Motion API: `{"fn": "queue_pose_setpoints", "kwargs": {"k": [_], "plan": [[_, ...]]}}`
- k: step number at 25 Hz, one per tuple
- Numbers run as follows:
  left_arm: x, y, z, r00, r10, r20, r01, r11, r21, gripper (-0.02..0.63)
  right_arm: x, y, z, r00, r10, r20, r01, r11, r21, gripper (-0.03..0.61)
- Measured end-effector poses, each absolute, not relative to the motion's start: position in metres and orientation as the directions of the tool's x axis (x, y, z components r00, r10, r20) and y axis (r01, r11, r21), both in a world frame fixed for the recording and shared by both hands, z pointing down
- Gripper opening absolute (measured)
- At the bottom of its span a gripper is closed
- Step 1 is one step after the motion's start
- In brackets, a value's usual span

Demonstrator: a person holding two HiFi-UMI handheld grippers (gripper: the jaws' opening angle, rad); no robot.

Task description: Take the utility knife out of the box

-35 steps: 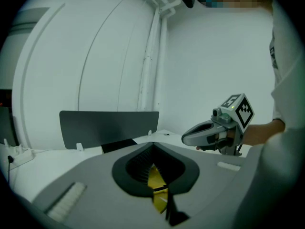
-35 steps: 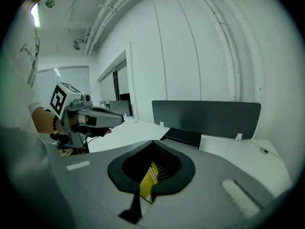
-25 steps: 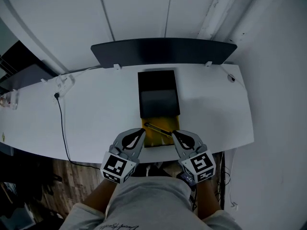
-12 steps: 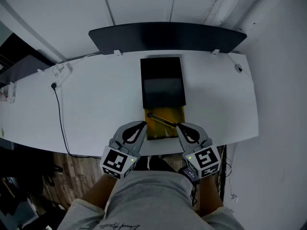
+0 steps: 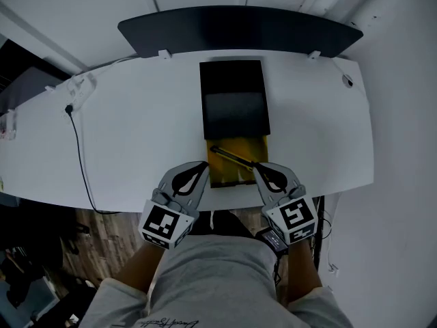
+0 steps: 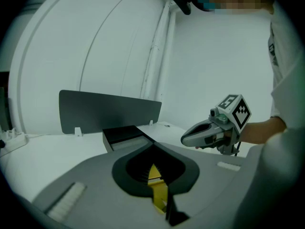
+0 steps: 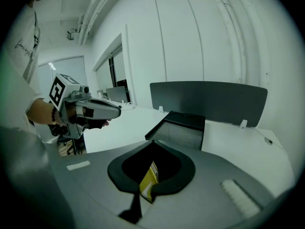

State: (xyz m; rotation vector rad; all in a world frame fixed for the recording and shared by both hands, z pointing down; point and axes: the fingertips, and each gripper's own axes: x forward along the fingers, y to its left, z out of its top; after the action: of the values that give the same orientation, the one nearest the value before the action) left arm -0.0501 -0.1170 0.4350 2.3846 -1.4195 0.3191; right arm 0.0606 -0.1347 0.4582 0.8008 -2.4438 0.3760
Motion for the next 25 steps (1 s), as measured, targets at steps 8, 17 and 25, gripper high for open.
{"fn": "queue_pose_setpoints", "kwargs": {"k": [8,17,25], "plan": [[-0.053,-0.116,0.452,0.476,-0.789,0.388,-0.878,-0.452,0.158,0.0,0.055,-0.139,0.482,-0.659,-0.427,0.619,-0.59,0.804,-0.075,0.014],[-0.059,-0.121,0.471,0.472,-0.783,0.405,-0.881,-0.439,0.177,0.001,0.049,-0.143,0.512,-0.623,-0.381,0.682,-0.555,0.83,-0.043,0.014],[-0.051,-0.119,0.483,0.494,-0.752,0.436,-0.869,-0.447,0.212,0.001,0.046,-0.144,0.539,-0.575,-0.324,0.751,-0.509,0.861,-0.019,0.017]]}}
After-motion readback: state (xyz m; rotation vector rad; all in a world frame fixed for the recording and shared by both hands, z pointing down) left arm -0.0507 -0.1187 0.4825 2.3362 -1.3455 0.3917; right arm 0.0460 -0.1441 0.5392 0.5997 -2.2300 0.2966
